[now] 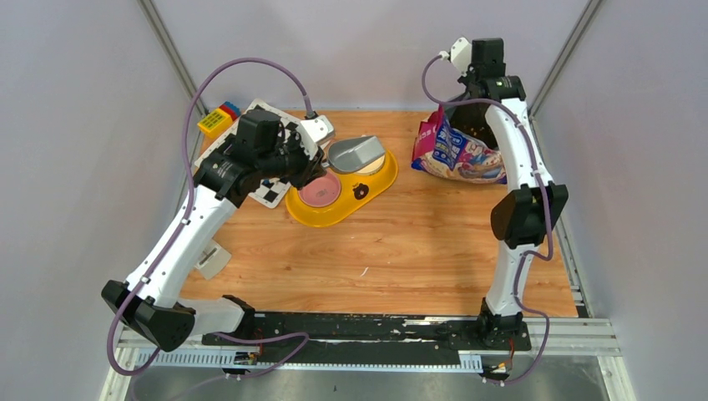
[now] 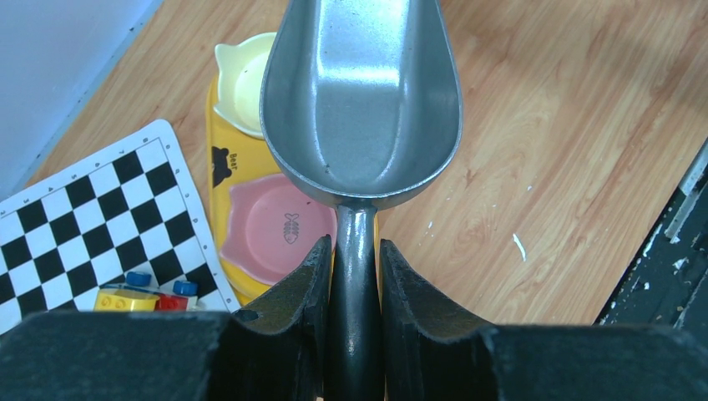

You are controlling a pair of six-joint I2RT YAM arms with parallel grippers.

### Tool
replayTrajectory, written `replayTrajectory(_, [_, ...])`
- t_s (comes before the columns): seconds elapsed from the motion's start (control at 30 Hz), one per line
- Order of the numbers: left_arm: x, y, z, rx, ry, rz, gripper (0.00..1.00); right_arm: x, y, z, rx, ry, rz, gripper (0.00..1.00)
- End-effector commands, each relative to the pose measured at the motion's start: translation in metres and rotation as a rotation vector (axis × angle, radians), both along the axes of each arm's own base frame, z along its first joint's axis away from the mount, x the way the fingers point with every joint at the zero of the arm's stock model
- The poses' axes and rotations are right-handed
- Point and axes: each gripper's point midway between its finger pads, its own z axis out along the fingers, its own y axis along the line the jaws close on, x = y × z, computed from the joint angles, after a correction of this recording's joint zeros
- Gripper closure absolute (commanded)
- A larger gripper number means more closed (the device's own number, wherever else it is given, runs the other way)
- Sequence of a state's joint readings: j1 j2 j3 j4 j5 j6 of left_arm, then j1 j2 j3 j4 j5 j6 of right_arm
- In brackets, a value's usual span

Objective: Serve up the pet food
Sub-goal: Collect the pet food from the pet food bag.

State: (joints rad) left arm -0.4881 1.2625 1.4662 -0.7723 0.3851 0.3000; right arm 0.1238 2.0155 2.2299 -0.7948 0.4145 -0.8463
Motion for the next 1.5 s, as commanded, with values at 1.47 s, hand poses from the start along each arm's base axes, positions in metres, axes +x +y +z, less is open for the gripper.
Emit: replayTrajectory(1.47, [-0.067,0.004,-0.014,0.161,0.051,-0.142,1.00,-0.161,0.217,-0.066,0.762,0.212,0.232,1.00])
